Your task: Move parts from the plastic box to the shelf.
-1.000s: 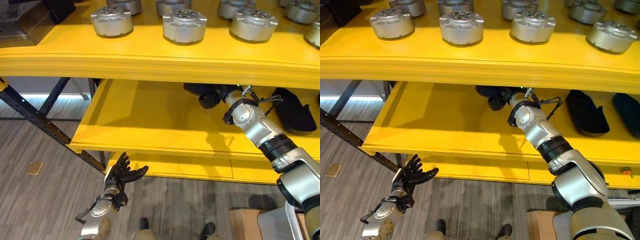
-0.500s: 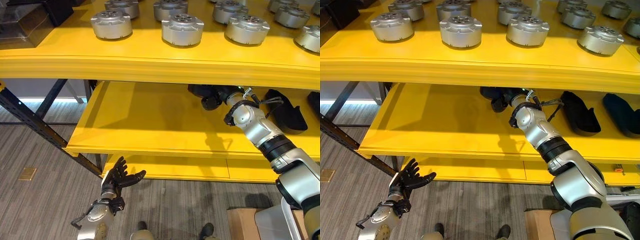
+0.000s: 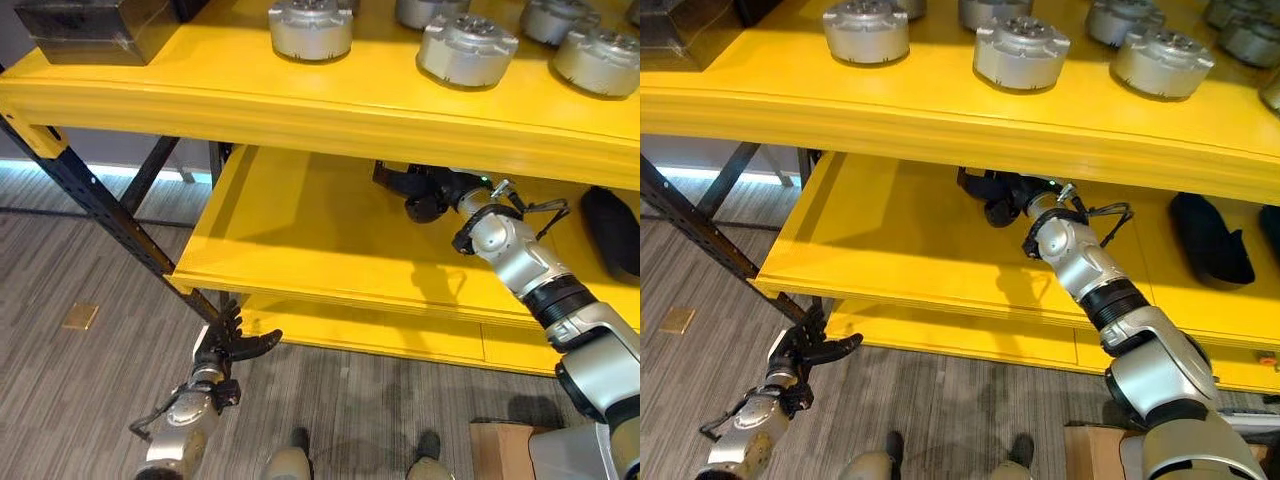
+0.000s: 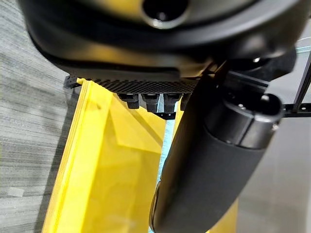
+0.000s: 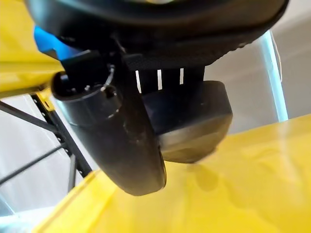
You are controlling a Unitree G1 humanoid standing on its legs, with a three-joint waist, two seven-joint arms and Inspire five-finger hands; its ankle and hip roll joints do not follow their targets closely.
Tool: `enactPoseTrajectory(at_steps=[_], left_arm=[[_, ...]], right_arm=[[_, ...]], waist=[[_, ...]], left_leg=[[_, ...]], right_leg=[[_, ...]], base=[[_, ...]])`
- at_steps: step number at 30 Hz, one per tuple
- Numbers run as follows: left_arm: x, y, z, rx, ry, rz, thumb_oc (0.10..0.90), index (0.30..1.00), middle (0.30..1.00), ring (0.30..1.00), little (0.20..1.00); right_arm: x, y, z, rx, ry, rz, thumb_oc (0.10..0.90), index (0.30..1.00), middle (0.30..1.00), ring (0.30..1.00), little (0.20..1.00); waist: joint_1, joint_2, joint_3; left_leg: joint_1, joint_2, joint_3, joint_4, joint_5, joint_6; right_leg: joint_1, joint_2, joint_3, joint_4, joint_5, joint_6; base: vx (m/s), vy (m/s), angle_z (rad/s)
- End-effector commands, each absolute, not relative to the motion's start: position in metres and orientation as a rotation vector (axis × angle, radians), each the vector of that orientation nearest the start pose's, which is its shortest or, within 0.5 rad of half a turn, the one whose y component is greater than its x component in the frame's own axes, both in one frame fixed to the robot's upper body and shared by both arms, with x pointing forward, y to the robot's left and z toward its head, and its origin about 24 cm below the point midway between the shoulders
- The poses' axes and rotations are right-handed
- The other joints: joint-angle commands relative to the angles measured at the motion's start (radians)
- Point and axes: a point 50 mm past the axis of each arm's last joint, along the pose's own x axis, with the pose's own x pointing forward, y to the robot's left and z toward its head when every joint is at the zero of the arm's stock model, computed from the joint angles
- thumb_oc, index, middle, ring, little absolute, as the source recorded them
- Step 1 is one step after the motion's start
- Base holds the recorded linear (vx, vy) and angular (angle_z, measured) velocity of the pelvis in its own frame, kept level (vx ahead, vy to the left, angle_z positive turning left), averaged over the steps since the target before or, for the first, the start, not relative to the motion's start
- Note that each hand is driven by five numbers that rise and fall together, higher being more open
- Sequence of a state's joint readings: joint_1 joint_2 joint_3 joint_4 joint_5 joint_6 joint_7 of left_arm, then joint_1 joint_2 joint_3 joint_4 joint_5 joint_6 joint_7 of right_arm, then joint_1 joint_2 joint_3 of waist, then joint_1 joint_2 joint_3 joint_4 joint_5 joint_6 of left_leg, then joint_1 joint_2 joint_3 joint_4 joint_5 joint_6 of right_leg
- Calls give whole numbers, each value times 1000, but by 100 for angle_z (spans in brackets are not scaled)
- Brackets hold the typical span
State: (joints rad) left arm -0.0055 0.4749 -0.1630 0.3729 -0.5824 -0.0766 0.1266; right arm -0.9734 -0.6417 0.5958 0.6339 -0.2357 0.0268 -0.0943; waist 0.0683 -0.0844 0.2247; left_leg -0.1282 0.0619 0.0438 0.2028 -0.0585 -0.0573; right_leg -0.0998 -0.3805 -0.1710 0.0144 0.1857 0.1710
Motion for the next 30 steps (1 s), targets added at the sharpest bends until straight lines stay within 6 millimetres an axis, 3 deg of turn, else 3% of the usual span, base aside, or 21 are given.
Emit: enactPoseTrajectory(at_steps=[1,5,12,19,30], left_arm=[[247,249,19,-18,121,127,900,1000,1000,1000,1000],[237,255,14,-52,141,162,900,1000,1000,1000,1000],[231,249,6,-66,175,140,900,1000,1000,1000,1000],[230,248,3,-66,188,131,900,1000,1000,1000,1000],[233,244,5,-75,175,125,900,1000,1000,1000,1000]], right_arm=[[387,-179,296,-1163,-571,-109,400,300,300,300,300],[388,-172,291,-1129,-574,-71,400,300,300,300,300],[387,-176,291,-1131,-575,-86,400,300,300,300,300],[388,-180,298,-1143,-580,-123,400,300,300,300,300],[401,-204,282,-1215,-426,-208,400,300,300,300,300]], waist=[[20,-29,-71],[18,-18,-103],[3,16,-126],[-4,39,-131],[-7,50,-85]], left_leg=[[69,97,-35,-31,-72,-32],[83,160,-62,-84,-29,-61],[106,226,-81,-156,29,-84],[114,233,-83,-165,35,-84],[58,197,-101,29,-70,-82]], right_leg=[[12,-7,36,73,-42,49],[41,59,23,85,-145,17],[47,102,-20,132,-210,-7],[34,102,-26,176,-228,-13],[-9,61,1,348,-288,-13]], base=[[99,-230,41],[94,-250,-11],[42,-137,10],[15,-53,8],[-29,10,7]])
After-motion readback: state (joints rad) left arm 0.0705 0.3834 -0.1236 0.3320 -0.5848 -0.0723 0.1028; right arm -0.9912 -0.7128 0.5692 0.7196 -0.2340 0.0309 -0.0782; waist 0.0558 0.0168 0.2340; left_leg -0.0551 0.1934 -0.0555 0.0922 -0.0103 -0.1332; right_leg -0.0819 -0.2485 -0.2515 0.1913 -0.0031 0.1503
